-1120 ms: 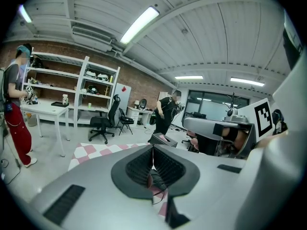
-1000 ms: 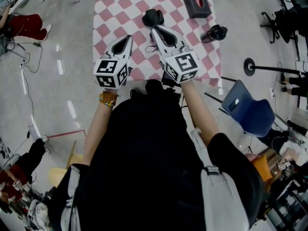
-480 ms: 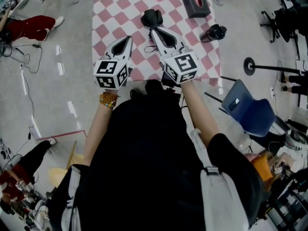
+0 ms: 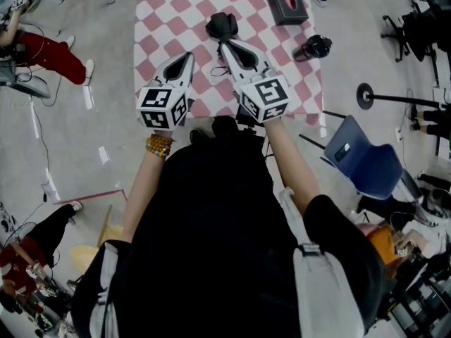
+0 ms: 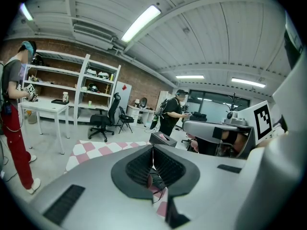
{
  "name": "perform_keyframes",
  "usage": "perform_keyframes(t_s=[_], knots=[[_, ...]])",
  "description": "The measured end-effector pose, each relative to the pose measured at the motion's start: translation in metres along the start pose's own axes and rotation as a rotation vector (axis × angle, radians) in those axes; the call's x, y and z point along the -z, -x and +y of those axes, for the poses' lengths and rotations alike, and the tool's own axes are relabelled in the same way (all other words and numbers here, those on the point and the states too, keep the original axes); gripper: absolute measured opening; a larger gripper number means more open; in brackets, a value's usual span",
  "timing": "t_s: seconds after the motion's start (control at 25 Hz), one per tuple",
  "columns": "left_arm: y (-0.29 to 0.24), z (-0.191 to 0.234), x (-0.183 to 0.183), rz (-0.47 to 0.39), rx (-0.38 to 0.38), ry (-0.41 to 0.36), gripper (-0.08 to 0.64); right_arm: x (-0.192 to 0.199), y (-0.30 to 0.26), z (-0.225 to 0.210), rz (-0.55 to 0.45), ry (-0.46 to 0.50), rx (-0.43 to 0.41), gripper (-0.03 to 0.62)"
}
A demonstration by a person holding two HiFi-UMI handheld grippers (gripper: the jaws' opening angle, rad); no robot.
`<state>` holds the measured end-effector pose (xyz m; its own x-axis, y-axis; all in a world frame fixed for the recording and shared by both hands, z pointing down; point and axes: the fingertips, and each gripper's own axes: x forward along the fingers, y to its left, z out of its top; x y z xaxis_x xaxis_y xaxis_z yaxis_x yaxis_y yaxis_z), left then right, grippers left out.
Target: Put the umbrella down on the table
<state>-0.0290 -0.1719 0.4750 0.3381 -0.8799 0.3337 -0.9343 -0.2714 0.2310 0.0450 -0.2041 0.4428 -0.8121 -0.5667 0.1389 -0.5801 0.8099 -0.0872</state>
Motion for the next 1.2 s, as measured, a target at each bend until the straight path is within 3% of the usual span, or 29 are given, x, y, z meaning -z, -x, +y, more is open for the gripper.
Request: perform_keyframes(t_s=[1.2], knots=[[-0.0003,0.0047,0.0039,0.005,-0.008,0.012,0.014,0.0035,-0.0052,-0.0015,0.009,-0.014,-0.005,0.018]])
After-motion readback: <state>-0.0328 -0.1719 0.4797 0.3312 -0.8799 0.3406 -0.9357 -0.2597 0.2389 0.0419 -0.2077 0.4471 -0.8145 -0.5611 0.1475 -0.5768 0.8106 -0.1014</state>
